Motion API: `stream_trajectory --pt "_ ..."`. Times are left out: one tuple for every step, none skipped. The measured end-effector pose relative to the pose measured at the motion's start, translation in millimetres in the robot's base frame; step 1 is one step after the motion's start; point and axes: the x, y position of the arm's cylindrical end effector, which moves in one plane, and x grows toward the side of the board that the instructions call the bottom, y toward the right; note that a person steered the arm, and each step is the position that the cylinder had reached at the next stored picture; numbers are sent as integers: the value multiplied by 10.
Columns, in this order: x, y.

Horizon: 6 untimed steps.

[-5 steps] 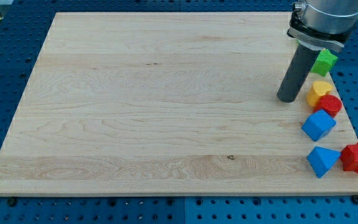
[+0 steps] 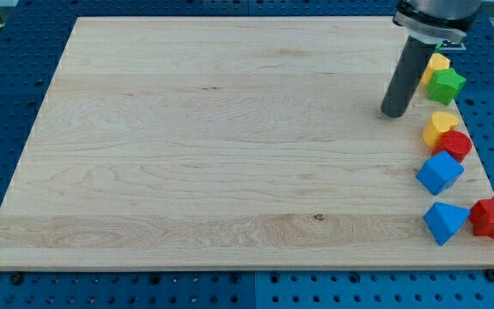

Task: Separate the yellow heart and red circle from each other

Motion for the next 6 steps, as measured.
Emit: stream_trajectory --pt "-45 337" --pt "-45 689" --pt "102 896" --pt "330 893" --pt "402 929" --pt "451 826"
